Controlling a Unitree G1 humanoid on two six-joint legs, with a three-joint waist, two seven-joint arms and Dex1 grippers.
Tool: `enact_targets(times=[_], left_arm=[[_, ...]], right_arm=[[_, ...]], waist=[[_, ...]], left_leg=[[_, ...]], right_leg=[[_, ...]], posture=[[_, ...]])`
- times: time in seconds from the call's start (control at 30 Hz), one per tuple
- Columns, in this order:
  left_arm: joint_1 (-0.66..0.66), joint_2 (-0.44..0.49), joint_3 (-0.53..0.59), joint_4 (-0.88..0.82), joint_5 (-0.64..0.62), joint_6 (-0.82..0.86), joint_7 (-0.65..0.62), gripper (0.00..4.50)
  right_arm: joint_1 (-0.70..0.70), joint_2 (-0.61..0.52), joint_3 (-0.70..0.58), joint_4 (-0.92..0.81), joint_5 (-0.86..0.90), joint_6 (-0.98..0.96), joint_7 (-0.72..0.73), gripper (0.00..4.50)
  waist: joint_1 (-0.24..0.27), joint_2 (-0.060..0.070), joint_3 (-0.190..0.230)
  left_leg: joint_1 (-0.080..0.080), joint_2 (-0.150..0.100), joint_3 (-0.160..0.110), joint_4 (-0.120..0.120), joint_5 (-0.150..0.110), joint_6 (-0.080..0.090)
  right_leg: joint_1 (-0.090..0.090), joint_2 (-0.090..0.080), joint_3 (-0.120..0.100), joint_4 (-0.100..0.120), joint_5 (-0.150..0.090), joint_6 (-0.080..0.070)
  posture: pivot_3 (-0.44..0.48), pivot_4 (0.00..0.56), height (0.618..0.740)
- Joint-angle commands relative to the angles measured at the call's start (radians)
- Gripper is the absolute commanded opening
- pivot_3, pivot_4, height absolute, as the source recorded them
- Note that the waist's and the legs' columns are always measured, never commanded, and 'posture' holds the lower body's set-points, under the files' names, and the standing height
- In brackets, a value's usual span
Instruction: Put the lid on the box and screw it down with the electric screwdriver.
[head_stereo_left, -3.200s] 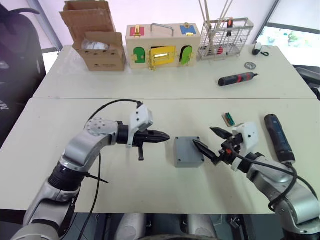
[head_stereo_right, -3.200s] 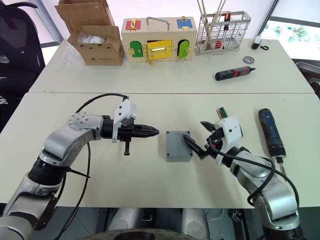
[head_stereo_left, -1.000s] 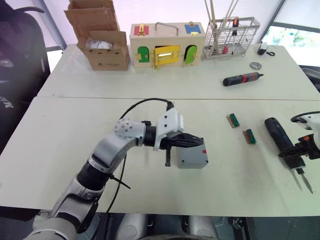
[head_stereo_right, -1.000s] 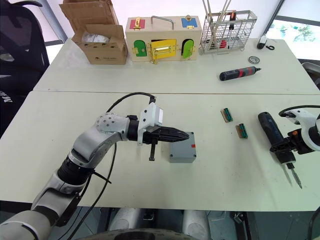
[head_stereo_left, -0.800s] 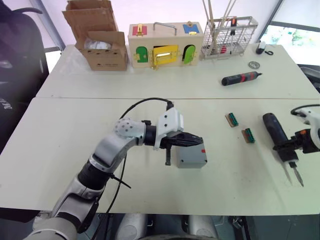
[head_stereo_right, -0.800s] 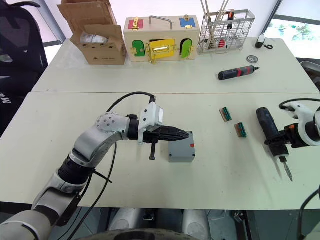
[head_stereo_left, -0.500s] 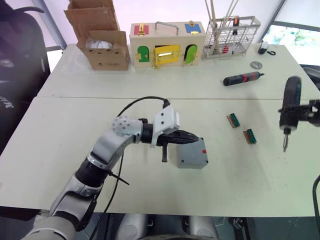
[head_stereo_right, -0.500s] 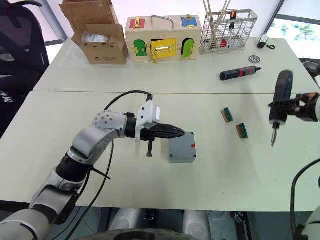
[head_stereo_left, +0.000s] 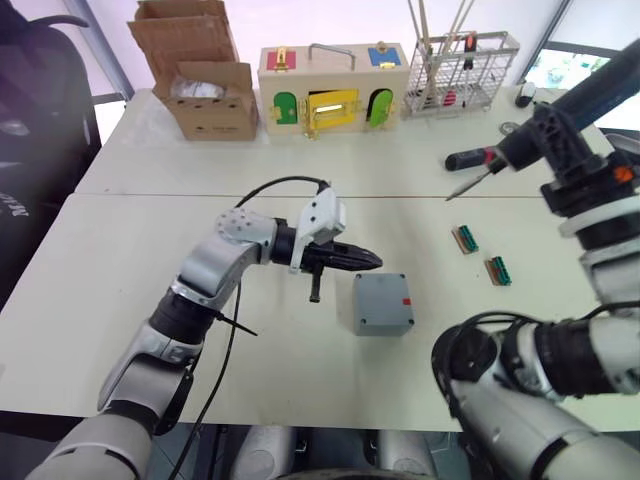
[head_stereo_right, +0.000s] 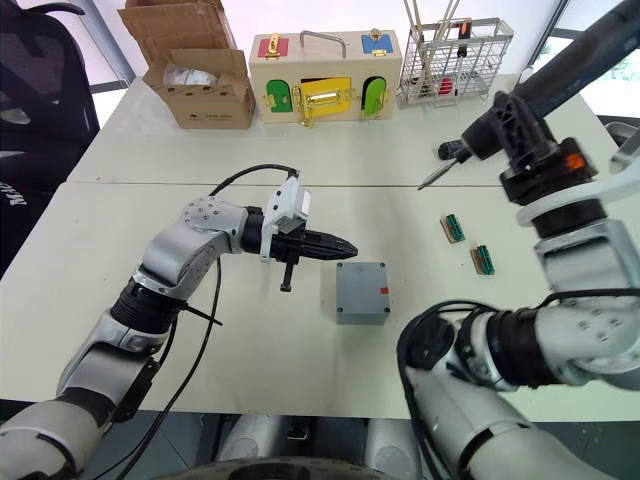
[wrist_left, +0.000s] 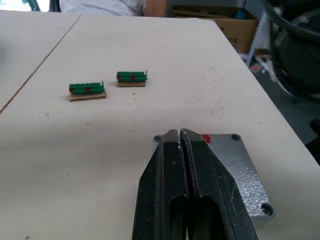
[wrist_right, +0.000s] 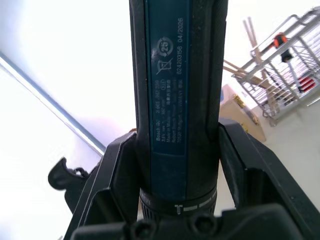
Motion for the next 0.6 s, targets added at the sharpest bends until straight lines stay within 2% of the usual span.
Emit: enact_targets(times=[0.03,0.13,0.27,0.6], left_arm=[[-0.011,0.001,0.024,-0.018,-0.009,0.007,-0.004,0.00],[0.022,0.016,-0.004,-0.049,0.002,0.023,-0.011,0.00],[0.046,0.027,-0.035,-0.041,0.038,-0.002,-0.019,0.00],[0.084,0.037,-0.106,0.002,0.164,-0.131,-0.027,0.00]], right_arm=[[0.124,0.009,0.218,-0.115,0.005,-0.185,-0.081,1.89],[0.324,-0.041,0.393,-0.120,0.010,-0.339,-0.096,1.89],[0.478,-0.088,0.506,-0.120,0.010,-0.468,-0.105,1.89],[0.600,-0.153,0.677,-0.085,0.010,-0.614,-0.146,1.89]], waist=[[-0.006,0.000,0.000],[-0.017,0.000,0.000],[-0.030,0.000,0.000],[-0.025,-0.002,-0.001]], left_leg=[[0.000,0.000,0.000,0.000,0.000,0.000],[0.001,0.000,0.000,-0.001,0.000,0.000],[0.001,0.000,0.001,-0.001,0.000,0.001],[0.002,0.001,0.001,0.000,0.000,0.003]], right_leg=[[0.000,0.000,0.000,0.000,0.000,0.000],[0.000,0.000,0.000,0.001,0.000,0.000],[0.000,0.000,0.000,0.000,0.000,0.000],[0.001,0.000,0.001,0.000,-0.001,0.001]], posture=[[0.000,0.150,0.694],[0.000,0.150,0.694],[0.000,0.150,0.694],[0.000,0.150,0.694]])
